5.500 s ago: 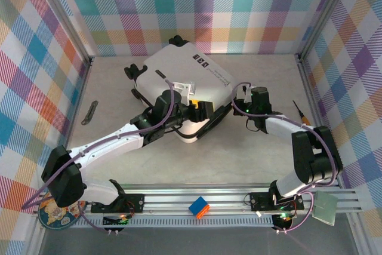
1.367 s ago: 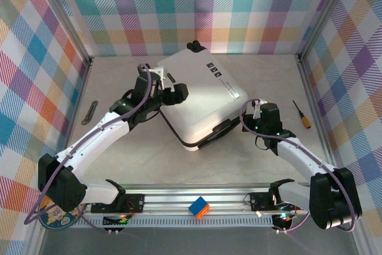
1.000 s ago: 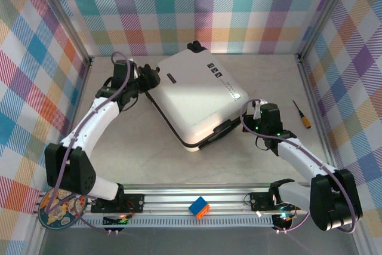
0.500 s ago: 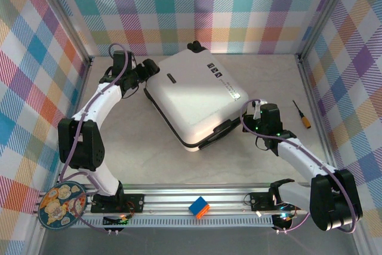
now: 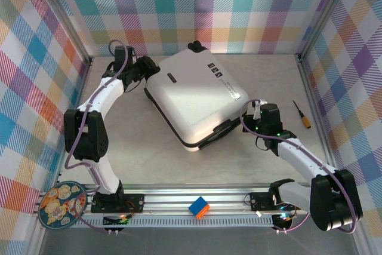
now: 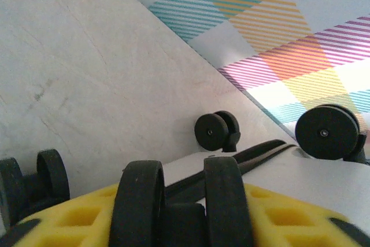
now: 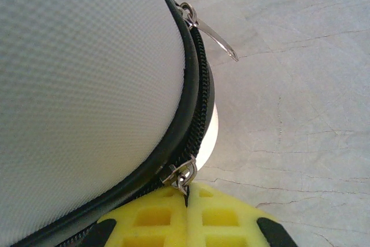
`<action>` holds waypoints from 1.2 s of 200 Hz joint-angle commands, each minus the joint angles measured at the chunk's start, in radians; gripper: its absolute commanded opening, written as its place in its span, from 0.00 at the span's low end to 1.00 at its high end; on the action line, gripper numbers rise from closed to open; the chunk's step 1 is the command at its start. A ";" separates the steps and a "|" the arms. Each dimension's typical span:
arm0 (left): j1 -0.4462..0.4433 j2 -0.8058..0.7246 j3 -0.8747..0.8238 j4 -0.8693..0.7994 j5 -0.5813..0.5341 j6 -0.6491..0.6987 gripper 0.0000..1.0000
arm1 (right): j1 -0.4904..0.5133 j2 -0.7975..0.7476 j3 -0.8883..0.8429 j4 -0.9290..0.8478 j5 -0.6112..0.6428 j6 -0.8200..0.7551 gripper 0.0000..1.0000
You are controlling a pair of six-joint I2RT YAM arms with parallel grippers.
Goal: Pack the luggage
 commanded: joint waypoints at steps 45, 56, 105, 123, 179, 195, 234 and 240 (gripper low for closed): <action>0.013 0.207 0.285 -0.123 0.165 0.166 0.17 | 0.024 -0.063 0.003 0.112 -0.006 -0.015 0.00; 0.015 0.276 0.395 -0.194 0.215 0.213 0.15 | 0.036 -0.068 0.004 0.113 -0.011 -0.018 0.00; 0.015 0.621 0.946 -0.560 0.405 0.422 0.11 | 0.130 -0.067 0.017 0.109 -0.001 -0.070 0.00; 0.021 0.651 0.990 -0.592 0.372 0.467 0.28 | 0.142 -0.061 0.023 0.103 0.000 -0.076 0.00; 0.053 0.455 0.833 -0.488 0.222 0.432 0.65 | 0.148 -0.053 0.023 0.101 -0.009 -0.077 0.00; 0.053 0.382 0.796 -0.472 0.139 0.437 0.68 | 0.150 -0.055 0.023 0.100 -0.008 -0.077 0.00; 0.047 0.268 0.784 -0.497 0.025 0.413 0.70 | 0.153 -0.056 0.022 0.101 -0.013 -0.080 0.00; 0.039 0.240 0.752 -0.477 0.028 0.401 0.70 | 0.153 -0.055 0.023 0.102 -0.014 -0.081 0.00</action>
